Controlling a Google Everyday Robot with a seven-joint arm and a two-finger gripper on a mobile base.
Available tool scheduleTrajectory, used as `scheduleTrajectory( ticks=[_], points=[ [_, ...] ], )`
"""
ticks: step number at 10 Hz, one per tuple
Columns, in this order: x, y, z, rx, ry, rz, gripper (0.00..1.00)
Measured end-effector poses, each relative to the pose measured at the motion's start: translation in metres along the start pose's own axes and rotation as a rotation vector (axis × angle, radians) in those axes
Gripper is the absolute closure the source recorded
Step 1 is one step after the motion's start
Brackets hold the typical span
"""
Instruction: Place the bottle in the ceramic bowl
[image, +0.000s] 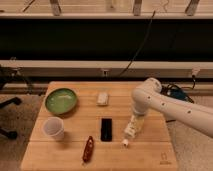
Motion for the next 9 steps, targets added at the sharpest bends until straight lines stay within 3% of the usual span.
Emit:
scheduleTrajectory(
  ticks=[1,3,9],
  points=[
    [0.001,0.001,-0.001,0.003,0.001,-0.029,0.20],
    [-0.007,0.005,0.004,-0.004,-0.005,-0.160,0.20],
    [-0.014,0.009,0.018,-0.028,-0.030,-0.374,0.20]
  ],
)
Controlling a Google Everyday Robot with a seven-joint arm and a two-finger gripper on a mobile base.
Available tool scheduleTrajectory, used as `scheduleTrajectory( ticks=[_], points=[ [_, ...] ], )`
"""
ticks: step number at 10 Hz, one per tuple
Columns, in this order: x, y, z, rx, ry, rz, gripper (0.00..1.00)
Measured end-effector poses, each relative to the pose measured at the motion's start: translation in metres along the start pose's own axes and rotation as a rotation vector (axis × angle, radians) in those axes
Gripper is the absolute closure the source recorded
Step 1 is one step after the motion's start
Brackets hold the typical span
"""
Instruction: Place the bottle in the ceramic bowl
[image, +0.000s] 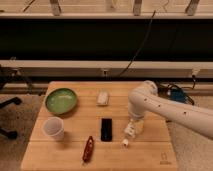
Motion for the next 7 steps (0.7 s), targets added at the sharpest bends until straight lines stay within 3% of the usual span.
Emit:
scheduleTrajectory(
  ticks=[4,7],
  points=[
    [0.007,0.003,0.008,0.001,-0.059,-0.110,0.20],
    [0.008,0.010,0.014,-0.012,-0.079,-0.174,0.20]
  ],
)
